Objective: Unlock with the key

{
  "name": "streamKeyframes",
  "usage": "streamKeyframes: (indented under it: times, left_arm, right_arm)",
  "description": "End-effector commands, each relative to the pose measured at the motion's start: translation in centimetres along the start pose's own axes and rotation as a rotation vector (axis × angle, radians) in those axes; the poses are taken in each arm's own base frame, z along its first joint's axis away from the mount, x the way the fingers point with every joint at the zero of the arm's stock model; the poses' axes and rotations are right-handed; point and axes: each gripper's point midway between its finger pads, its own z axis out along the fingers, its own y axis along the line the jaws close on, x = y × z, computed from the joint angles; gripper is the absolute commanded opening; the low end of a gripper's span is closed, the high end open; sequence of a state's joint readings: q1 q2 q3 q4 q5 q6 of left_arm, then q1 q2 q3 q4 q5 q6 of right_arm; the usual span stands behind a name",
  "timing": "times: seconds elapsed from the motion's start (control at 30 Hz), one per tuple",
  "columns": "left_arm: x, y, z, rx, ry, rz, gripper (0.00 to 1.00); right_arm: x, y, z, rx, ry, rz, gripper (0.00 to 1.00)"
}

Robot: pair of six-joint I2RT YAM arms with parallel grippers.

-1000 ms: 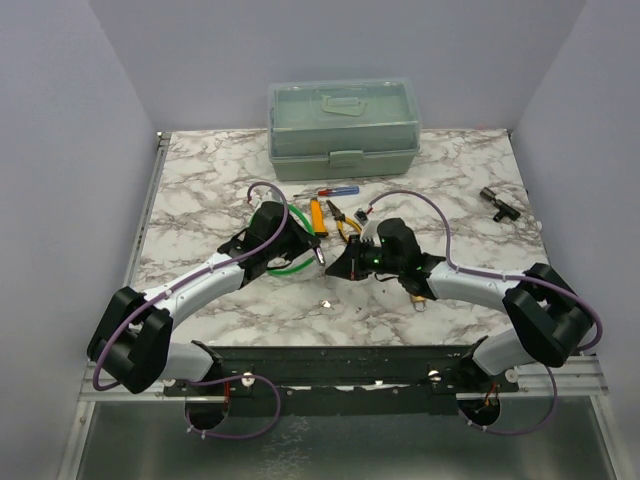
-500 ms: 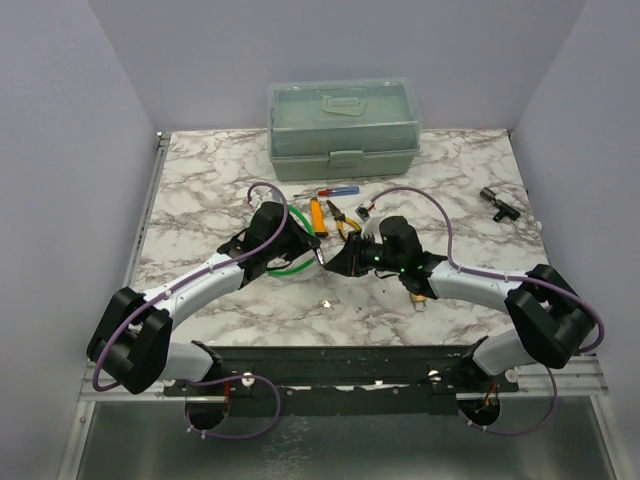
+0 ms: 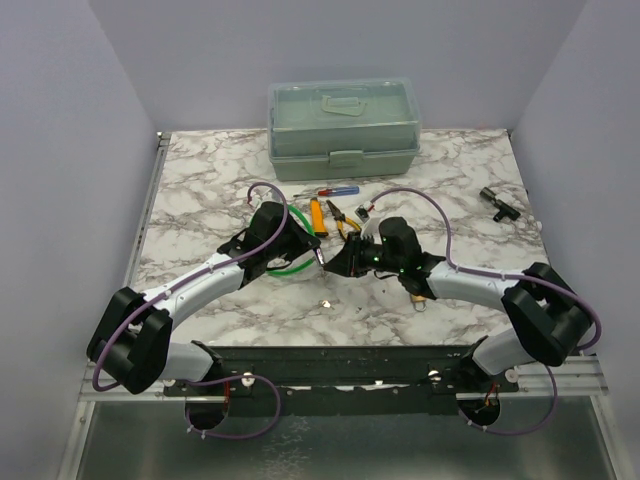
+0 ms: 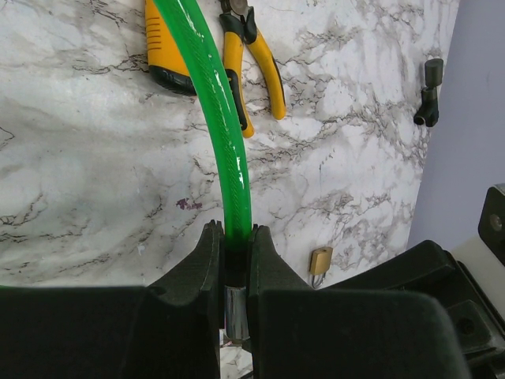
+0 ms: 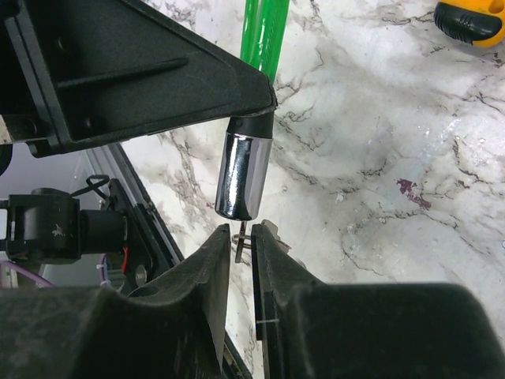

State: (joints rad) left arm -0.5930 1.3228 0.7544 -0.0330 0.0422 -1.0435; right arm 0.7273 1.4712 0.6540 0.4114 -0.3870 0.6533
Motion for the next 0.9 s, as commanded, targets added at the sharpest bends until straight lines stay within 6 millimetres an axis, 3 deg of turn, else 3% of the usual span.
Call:
streamKeyframes:
  times: [0.0,0.3,0.5,0.87]
  left_arm:
    - [0.2,-0.8,-0.2,0.035,0.013,-0.013,0.0]
    - [0.3,-1.1,-0.3,0.047,0.018,-0.017,0.0]
    - [0.3,-1.2,-0.5,0.055,0.022,-0.017,0.0]
    - [0.6,-2.6,-2.6,0.173,0.014,-0.025,0.0]
  right_arm:
    - [0.6,-0.3,0.3,-0.003,0.015,0.003,0.24]
    - [0.9,-0.7,0.7,-0.001,0.026,0.01,0.21]
    - [0.7,-0.6,0.8,-0.002,0.018,0.021,0.01]
    - [-2.0,3.5,-0.4,-0.152,-0.076,0.064,0.01]
